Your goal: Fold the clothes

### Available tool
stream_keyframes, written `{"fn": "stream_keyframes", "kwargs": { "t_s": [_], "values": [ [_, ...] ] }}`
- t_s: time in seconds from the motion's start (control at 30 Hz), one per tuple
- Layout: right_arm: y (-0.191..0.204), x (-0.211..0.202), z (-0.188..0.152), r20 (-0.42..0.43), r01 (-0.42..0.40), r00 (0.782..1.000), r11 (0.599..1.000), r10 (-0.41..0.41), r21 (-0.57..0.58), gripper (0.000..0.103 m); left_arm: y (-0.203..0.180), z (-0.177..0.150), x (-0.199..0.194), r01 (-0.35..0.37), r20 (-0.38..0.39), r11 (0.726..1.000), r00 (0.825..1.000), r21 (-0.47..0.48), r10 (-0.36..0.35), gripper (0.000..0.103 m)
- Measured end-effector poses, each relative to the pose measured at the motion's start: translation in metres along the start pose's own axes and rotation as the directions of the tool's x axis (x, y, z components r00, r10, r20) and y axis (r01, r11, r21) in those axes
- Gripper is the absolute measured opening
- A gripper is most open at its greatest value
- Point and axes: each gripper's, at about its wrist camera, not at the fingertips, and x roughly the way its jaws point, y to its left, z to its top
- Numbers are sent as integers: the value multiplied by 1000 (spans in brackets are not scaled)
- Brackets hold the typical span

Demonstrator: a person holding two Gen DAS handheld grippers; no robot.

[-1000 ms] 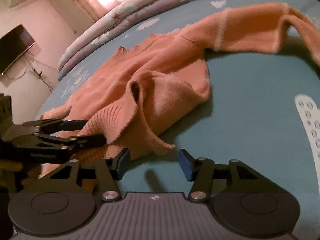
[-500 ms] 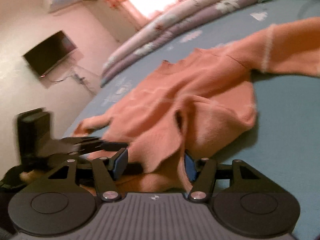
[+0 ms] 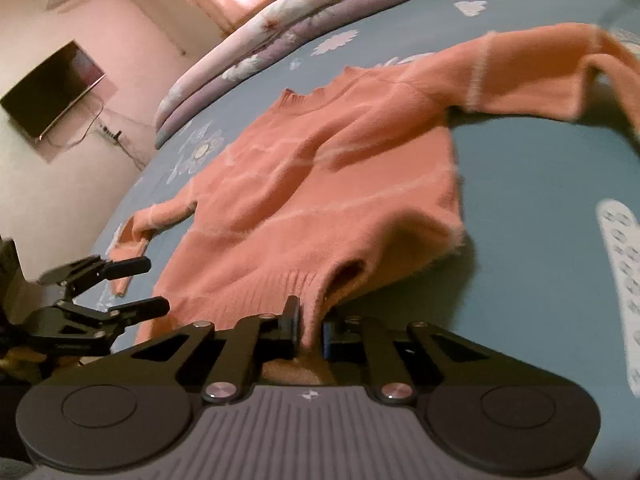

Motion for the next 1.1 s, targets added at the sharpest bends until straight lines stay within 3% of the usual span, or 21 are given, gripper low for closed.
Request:
{"fn": "stream_keyframes", "kwargs": {
  "t_s": [0.07,0.17,0.33,0.53,0.77,0.9,1.1],
  "values": [
    [-4,-16,-4,3,-40,999,998,40,43,12,4,-4,-6,-31,4,999,1000,-12,31,83],
    [-11,-33,-10,-18,-21,1000,996,23,91,12,10,-9,-13,-43,9,998,999,-51,43,83],
    [-24,-32,-22,-78,137,989,983,-128,123,12,14,-15,-22,-46,24,996,999,-73,48,83],
    [-32,-19,-34,-145,315,943,945,-301,87,17,27,-20,-25,-79,3,991,997,-109,79,83],
    [-22,-29,-18,-67,270,961,963,-269,15,28,76,-18,-27,-99,-13,973,995,-210,99,83],
    [-20,-16,5,-53,255,965,967,-255,-14,31,120,-16,-13,-29,-11,935,1000,-353,26,83],
    [-24,14,47,-31,229,973,973,-231,-37,38,171,-14,40,83,-13,839,994,-538,-107,79]
  ]
}}
